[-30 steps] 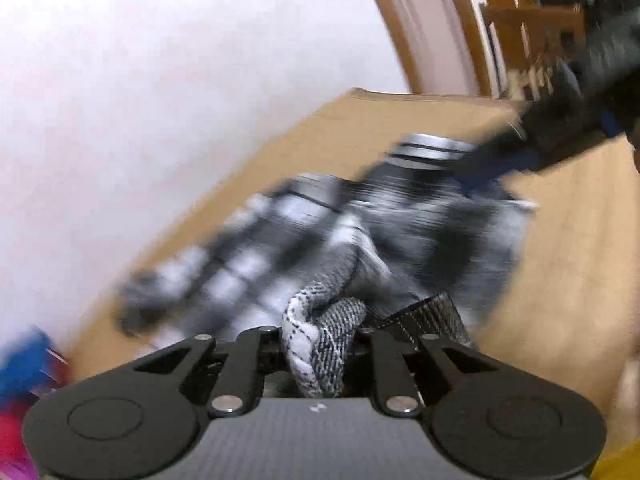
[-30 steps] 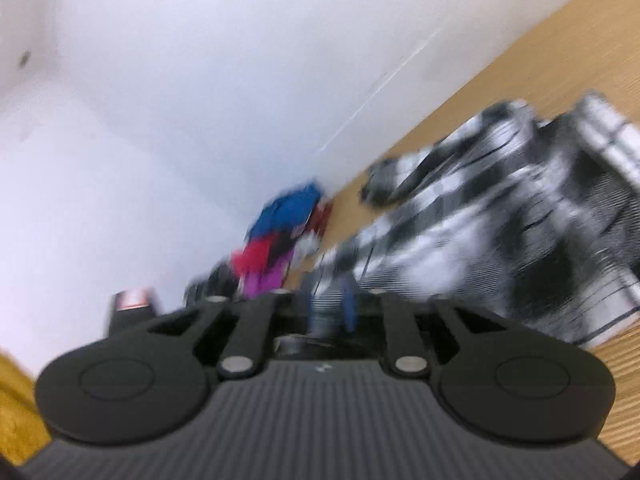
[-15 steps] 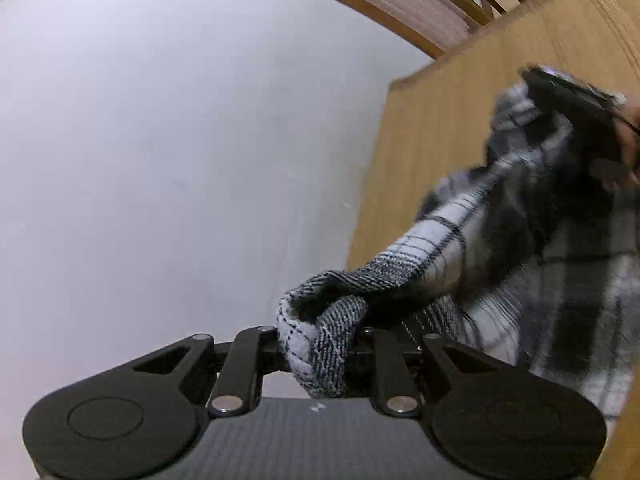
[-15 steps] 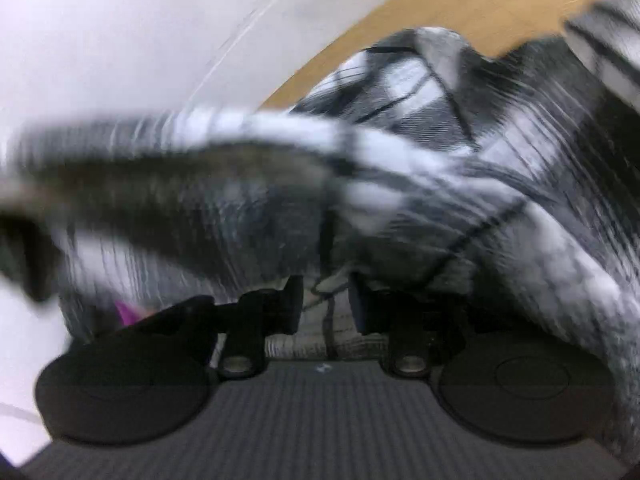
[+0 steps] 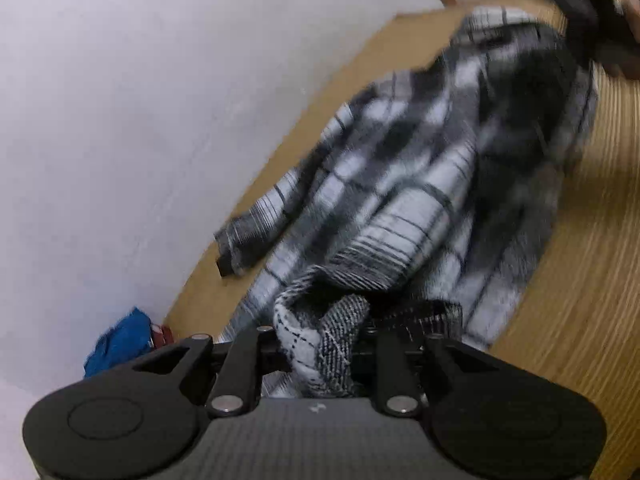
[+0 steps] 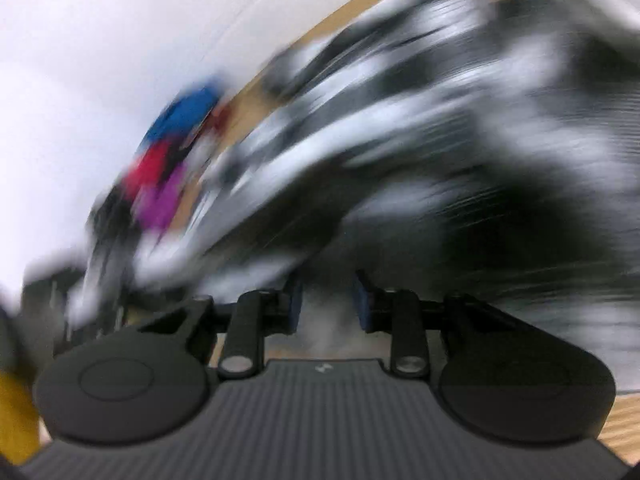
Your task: Fold clothes
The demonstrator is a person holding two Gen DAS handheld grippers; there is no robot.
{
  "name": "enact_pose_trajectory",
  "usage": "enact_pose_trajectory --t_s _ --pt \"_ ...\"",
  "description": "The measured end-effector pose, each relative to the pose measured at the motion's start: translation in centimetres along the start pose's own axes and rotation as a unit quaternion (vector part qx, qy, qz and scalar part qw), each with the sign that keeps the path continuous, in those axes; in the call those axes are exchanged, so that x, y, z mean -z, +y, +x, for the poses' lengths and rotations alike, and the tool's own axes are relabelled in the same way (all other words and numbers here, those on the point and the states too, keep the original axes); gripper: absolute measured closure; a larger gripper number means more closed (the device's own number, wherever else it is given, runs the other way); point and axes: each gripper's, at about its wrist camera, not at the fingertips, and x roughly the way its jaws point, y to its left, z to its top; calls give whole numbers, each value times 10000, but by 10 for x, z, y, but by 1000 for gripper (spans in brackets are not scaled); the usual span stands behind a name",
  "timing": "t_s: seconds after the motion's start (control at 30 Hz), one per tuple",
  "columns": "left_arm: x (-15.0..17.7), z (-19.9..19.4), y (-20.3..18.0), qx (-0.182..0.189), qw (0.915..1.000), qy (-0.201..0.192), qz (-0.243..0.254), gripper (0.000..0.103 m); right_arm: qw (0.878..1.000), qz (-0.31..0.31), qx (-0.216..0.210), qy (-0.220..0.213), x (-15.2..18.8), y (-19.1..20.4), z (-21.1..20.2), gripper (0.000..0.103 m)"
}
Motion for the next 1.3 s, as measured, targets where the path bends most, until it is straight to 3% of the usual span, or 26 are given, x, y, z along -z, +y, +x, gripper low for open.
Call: enact_pose_trajectory --t_s 0.1,0.2,0.27,0.37,0.43,0.5,0.57,0.63,0.7,0.83,0.93,1.0,1.03,1.1,1.17,1.3 --pt "-9 -2 2 55 9997 -209 145 80 9937 -900 -201 640 4 46 45 72" --pt "-14 -3 -6 83 9990 -311 321 78 9900 -1139 -418 713 -4 75 84 72" --pt "-14 -8 -8 42 9988 -352 334 72 9927 -968 -565 448 -20 88 105 72" --pt "-10 -14 -1 -541 9972 -365 364 70 9942 -829 -608 -325 -41 101 113 72" --pt "-5 -12 17 -515 9984 -191 94 54 9897 -882 -490 -1012 -47 109 115 72" --pt "6 -7 27 -501 9987 43 -65 43 9880 -664 -457 -1316 -42 108 114 73" --pt "20 4 23 -770 9957 436 286 41 9948 -300 -322 -918 -39 101 136 72" --pt "33 11 21 -694 9950 674 229 41 9994 -25 -197 -272 -27 94 155 72" --pt "46 17 20 -555 9946 876 88 41 9990 -26 -391 208 -6 95 155 72" --pt "61 25 22 -336 9927 1091 -384 41 9905 -1009 -419 831 24 120 141 72" --pt "71 25 29 -177 9899 1150 -811 41 9784 -1868 -123 877 29 143 119 72" --pt "80 24 32 -123 9875 1175 -1046 41 9739 -2169 13 663 25 155 104 72" --pt "84 24 32 -103 9860 1197 -1156 41 9730 -2241 90 544 22 161 100 70" --pt "94 23 35 -97 9825 1265 -1362 41 9709 -2358 188 388 16 172 103 54" --pt "104 19 41 -131 9785 1339 -1566 41 9731 -2252 197 440 5 180 120 46" --pt "127 9 58 -144 9680 1465 -2032 41 9773 -2027 105 614 -4 192 145 44"
